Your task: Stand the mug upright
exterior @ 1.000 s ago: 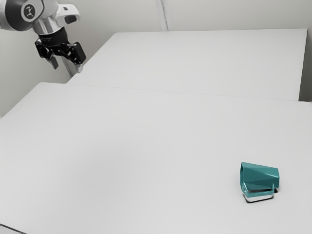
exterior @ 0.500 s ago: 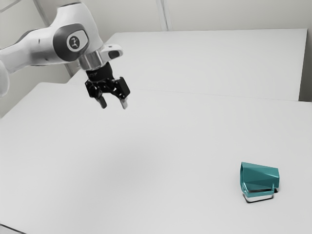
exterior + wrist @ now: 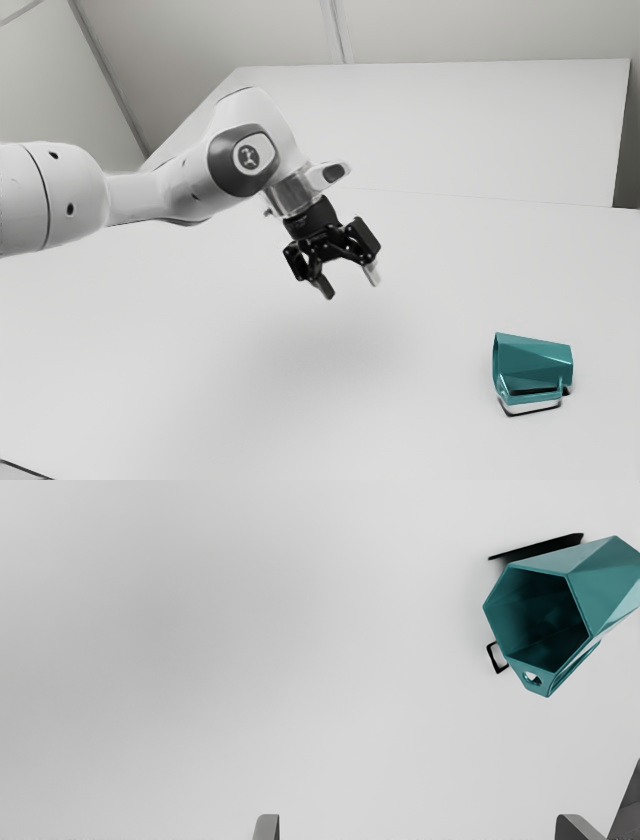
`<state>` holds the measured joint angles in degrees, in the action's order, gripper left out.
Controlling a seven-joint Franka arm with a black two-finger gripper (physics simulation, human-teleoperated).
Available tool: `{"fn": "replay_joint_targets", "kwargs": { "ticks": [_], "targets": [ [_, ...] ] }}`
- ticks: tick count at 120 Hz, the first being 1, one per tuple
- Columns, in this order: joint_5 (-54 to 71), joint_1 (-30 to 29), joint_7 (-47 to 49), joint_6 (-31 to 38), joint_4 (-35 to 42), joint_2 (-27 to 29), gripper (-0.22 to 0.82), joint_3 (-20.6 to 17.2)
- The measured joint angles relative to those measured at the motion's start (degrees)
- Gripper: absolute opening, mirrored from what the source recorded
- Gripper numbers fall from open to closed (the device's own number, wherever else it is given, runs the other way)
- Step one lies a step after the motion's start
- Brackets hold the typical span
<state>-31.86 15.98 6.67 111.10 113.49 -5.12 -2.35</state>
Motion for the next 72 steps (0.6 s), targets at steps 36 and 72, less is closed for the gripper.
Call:
{"fn": "replay_joint_targets", "kwargs": {
  "ticks": [36, 72],
  "targets": [
    [-8.7, 5.4, 6.4, 8.5, 0.7, -6.4, 0.60, -0.2],
    [-15.9, 8.8, 9.9, 14.5, -1.1, -10.8, 0.60, -1.0]
  ]
}}
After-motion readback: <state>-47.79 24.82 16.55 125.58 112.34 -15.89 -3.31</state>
